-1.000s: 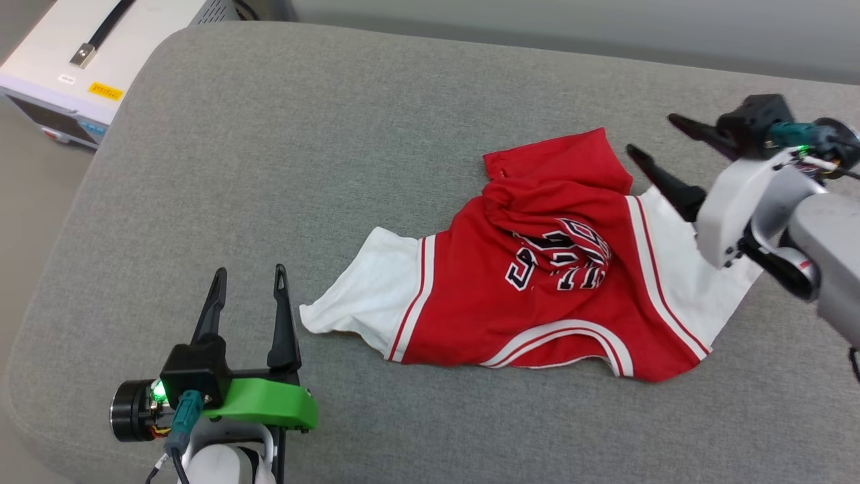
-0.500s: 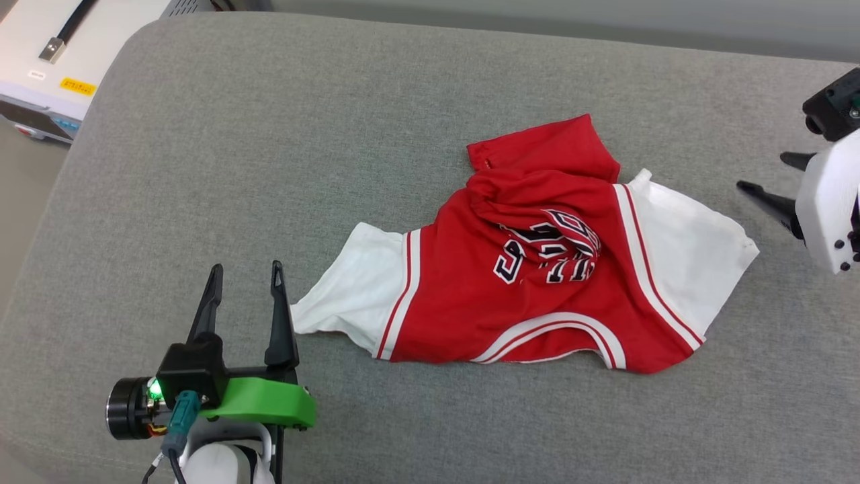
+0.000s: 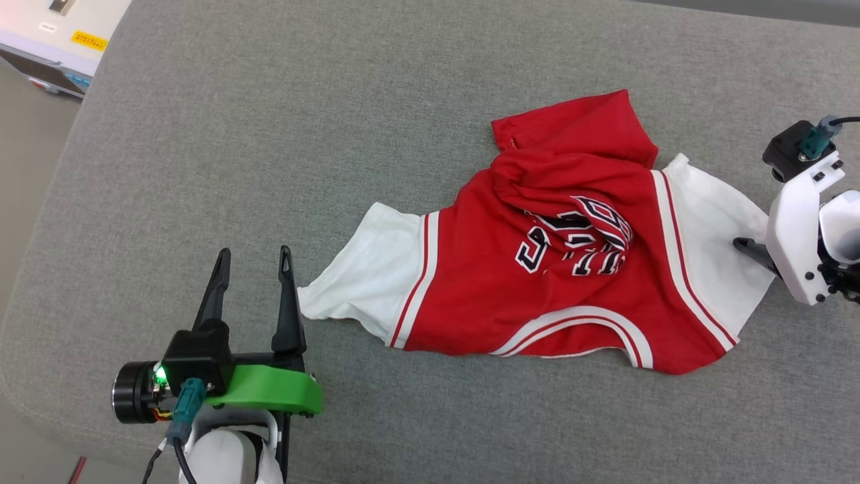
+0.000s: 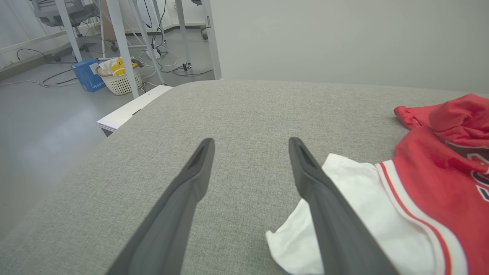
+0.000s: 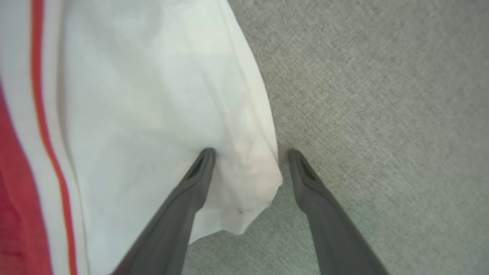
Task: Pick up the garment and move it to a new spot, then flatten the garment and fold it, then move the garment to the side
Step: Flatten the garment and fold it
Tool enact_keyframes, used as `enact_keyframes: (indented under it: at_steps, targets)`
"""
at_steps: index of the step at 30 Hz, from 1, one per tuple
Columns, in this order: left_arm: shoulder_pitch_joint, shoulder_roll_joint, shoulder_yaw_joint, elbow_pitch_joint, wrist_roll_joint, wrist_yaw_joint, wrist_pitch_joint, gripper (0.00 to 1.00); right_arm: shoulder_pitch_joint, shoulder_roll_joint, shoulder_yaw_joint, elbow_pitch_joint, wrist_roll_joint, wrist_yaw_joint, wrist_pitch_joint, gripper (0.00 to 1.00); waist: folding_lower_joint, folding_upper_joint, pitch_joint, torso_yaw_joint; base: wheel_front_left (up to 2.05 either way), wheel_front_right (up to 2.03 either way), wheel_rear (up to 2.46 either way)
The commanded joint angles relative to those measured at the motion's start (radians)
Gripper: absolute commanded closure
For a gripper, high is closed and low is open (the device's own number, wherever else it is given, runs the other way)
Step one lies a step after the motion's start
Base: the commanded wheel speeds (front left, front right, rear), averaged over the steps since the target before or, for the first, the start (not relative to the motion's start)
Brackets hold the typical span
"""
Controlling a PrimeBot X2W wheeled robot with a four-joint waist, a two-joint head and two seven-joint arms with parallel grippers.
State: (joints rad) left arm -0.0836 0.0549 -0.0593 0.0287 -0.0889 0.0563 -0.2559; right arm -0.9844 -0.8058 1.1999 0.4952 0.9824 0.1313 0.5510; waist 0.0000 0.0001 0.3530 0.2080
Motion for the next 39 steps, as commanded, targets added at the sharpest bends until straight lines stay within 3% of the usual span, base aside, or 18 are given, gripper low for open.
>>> enact_keyframes:
  at_steps: [1,4,5,6,10,14,20,24,31,35,36,37,39]
  targets:
    - [-0.021,-0.005,-0.001,0.001,-0.001,-0.002,-0.006,0.00,0.059,0.030,0.024,0.026,-0.003,-0.001,0.006,0.00,0.0000,-0.0001,0.005,0.006,0.00,0.00,0.00]
    - [-0.021,-0.005,0.002,0.006,0.002,-0.001,-0.006,0.00,0.086,0.046,0.027,0.046,0.009,-0.001,-0.016,0.00,0.0000,-0.0001,-0.004,0.002,0.00,0.00,0.00]
    - [-0.019,-0.005,0.004,0.008,0.003,-0.001,-0.006,0.00,0.093,0.049,0.023,0.047,0.014,-0.001,-0.039,0.73,0.0000,-0.0001,-0.011,-0.001,0.00,0.00,0.00]
    - [-0.016,-0.005,0.007,0.010,0.005,0.000,-0.006,0.00,0.098,0.051,0.020,0.045,0.018,-0.001,-0.059,1.00,0.0000,-0.0001,-0.018,-0.005,0.00,0.00,0.00]
    - [0.000,-0.005,0.018,0.015,0.009,-0.002,-0.006,0.00,0.110,0.027,-0.027,0.009,0.025,-0.001,-0.188,1.00,0.0000,-0.0001,-0.058,-0.029,0.00,0.00,0.00]
    - [0.019,-0.005,0.028,0.015,0.014,-0.004,-0.006,0.00,0.151,-0.035,-0.106,-0.052,0.045,-0.001,-0.296,1.00,0.0000,-0.0001,-0.093,-0.057,0.00,0.00,0.00]
    - [0.040,-0.005,0.037,0.015,0.024,-0.012,-0.006,0.00,0.313,-0.143,-0.234,-0.091,0.100,-0.001,-0.374,1.00,0.0000,-0.0001,-0.120,-0.091,0.00,0.00,0.00]
    - [0.043,-0.005,0.042,0.014,0.027,-0.015,-0.006,0.00,0.444,-0.168,-0.319,-0.091,0.168,-0.001,-0.406,1.00,0.0000,-0.0001,-0.123,-0.102,0.00,0.00,0.00]
    - [0.038,-0.005,0.041,0.025,0.031,-0.027,-0.006,0.00,0.618,-0.137,-0.405,-0.005,0.227,-0.001,-0.415,1.00,0.0000,-0.0001,-0.119,-0.094,0.00,0.00,0.00]
    - [0.031,-0.005,0.041,0.038,0.036,-0.040,-0.006,0.00,0.657,-0.093,-0.426,0.063,0.188,-0.001,-0.444,1.00,0.0000,-0.0001,-0.121,-0.079,0.00,0.00,0.00]
    - [0.030,-0.003,0.044,0.040,0.037,-0.043,-0.006,0.00,0.658,-0.080,-0.440,0.074,0.172,-0.001,-0.469,0.55,0.0000,-0.0001,-0.122,-0.078,0.00,0.00,0.00]
    - [0.029,0.000,0.048,0.042,0.039,-0.046,-0.006,0.00,0.658,-0.069,-0.451,0.077,0.163,-0.001,-0.487,0.00,0.0000,-0.0001,-0.123,-0.078,0.00,0.00,0.00]
    - [0.027,0.010,0.055,0.045,0.042,-0.052,-0.006,0.00,0.649,-0.059,-0.475,0.076,0.115,-0.001,-0.541,0.00,0.0000,-0.0001,-0.126,-0.082,0.00,0.00,0.00]
